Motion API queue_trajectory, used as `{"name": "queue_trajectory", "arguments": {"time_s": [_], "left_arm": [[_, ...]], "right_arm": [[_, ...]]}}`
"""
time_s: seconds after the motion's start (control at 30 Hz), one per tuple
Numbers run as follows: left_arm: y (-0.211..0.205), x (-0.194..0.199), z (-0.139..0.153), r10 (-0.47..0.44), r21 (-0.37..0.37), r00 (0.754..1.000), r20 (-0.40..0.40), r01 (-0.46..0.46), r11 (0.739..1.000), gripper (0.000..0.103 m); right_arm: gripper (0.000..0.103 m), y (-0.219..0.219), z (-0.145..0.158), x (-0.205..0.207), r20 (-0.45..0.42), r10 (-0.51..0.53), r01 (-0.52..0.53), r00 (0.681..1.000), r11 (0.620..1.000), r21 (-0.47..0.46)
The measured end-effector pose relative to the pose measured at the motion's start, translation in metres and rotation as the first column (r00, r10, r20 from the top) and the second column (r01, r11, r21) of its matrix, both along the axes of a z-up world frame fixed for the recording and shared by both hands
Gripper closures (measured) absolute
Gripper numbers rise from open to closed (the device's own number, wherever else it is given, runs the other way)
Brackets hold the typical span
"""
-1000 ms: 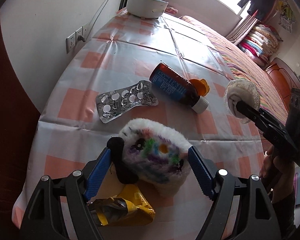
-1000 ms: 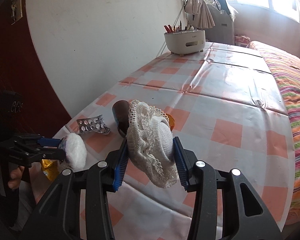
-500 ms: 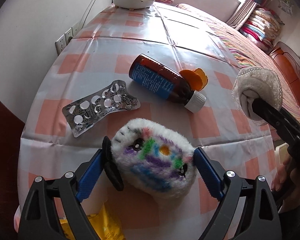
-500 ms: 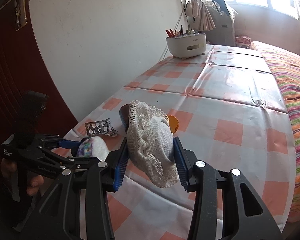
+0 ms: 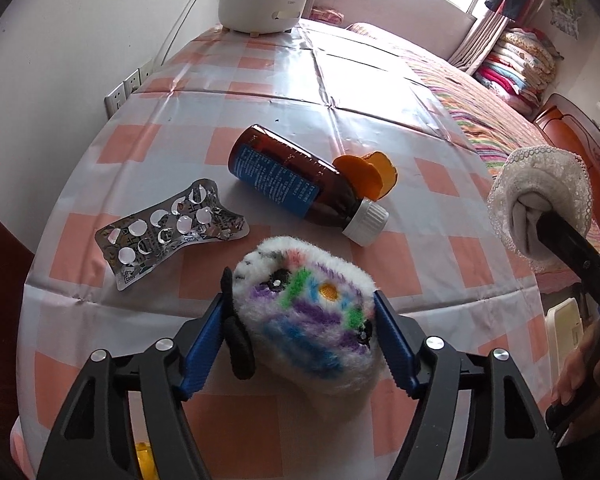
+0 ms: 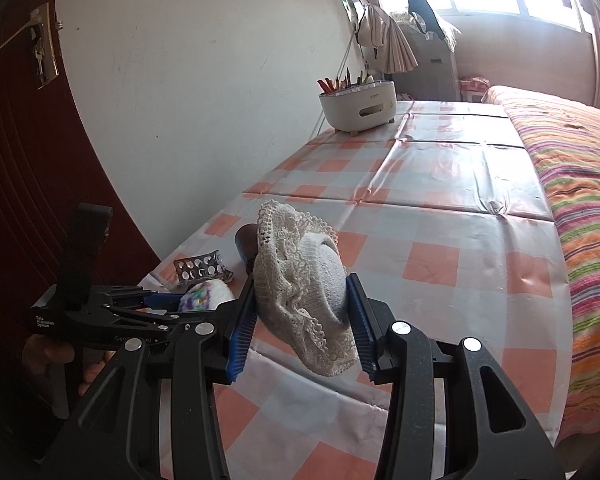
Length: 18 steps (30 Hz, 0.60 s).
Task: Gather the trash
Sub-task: 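Grasp the fluffy patterned toy with the left tool while the right tool lifts the lace cover, then carry the lace cover into the bin and open the right tool while the left tool carries the toy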
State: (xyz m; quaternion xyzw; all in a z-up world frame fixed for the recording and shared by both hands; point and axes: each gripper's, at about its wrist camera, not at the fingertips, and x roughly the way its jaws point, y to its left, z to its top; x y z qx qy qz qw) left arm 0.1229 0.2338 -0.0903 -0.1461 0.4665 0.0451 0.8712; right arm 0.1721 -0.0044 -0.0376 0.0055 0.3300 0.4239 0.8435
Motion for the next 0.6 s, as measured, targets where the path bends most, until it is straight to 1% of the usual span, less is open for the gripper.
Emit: {"name": "queue_trajectory", "arguments": {"time_s": [0.1,0.2,0.4,0.6], "left_arm": [[-0.007,0.0,0.003,-0.004,0.001,1.0,0.023,0.004,1.0,0.044],[-0.016,-0.001,0.007,-0.02,0.0,0.999,0.046,0.02,1.0,0.048],[-0.038,0.0,0.008,-0.064,0.016,0.996,0.057,0.063,0.998,0.048],[-0.058,0.002,0.01,-0.095,0.014,0.993,0.067,0.094,0.995,0.048]], "right_arm": [[0.061,-0.009,0.003,-0.001,0.004,-0.015,0.015,1.0,1.0,0.009],[0.061,-0.018,0.005,-0.002,0.008,-0.03,0.03,1.0,0.999,0.018],[0.061,-0.039,0.006,-0.006,0.014,-0.06,0.06,0.998,0.998,0.028],[0.061,-0.062,0.004,-0.009,0.018,-0.096,0.096,0.995,0.995,0.025]]}}
